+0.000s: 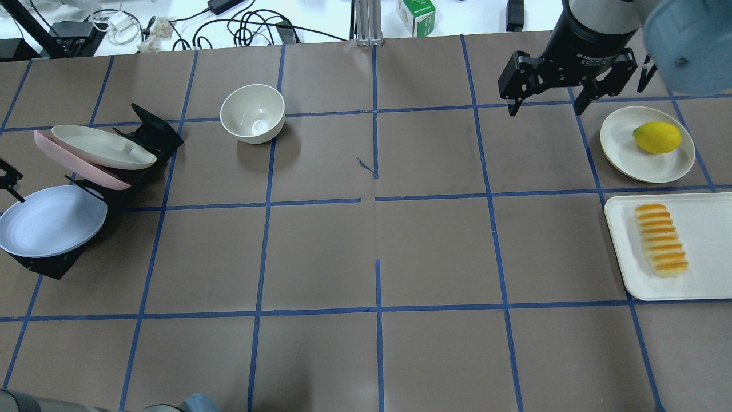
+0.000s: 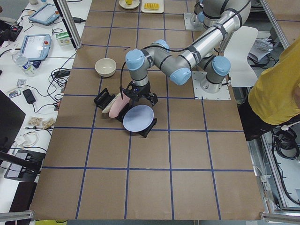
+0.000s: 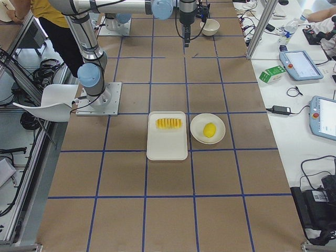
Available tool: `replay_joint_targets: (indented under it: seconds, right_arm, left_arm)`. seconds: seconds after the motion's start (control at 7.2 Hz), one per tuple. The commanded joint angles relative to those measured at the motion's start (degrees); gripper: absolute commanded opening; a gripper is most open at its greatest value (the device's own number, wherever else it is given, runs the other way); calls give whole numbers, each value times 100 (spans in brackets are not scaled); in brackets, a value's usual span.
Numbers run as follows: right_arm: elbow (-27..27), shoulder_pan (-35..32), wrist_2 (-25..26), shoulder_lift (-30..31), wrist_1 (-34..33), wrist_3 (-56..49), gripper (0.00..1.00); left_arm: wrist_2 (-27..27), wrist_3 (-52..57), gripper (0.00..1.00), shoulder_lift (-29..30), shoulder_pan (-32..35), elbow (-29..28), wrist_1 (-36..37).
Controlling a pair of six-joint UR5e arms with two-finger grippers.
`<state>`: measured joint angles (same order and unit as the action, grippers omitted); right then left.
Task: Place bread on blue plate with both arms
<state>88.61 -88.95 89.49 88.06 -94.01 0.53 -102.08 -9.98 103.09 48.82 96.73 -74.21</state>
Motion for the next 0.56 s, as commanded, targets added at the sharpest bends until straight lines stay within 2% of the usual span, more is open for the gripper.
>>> replay_joint_targets:
  seconds: [0.0,0.28,0.42]
  right_arm:
    - [-1,1,25,1,-4,0,100]
    - [-1,36,34,1,-30,-18,100]
    - [-1,88,8,18,57,-70,100]
  left_arm:
    - [-250,119,95,482,-48,-6,668]
    - [-418,154,91,677,-162,-57,810]
    - [-435,145,75,756,-215,55,855]
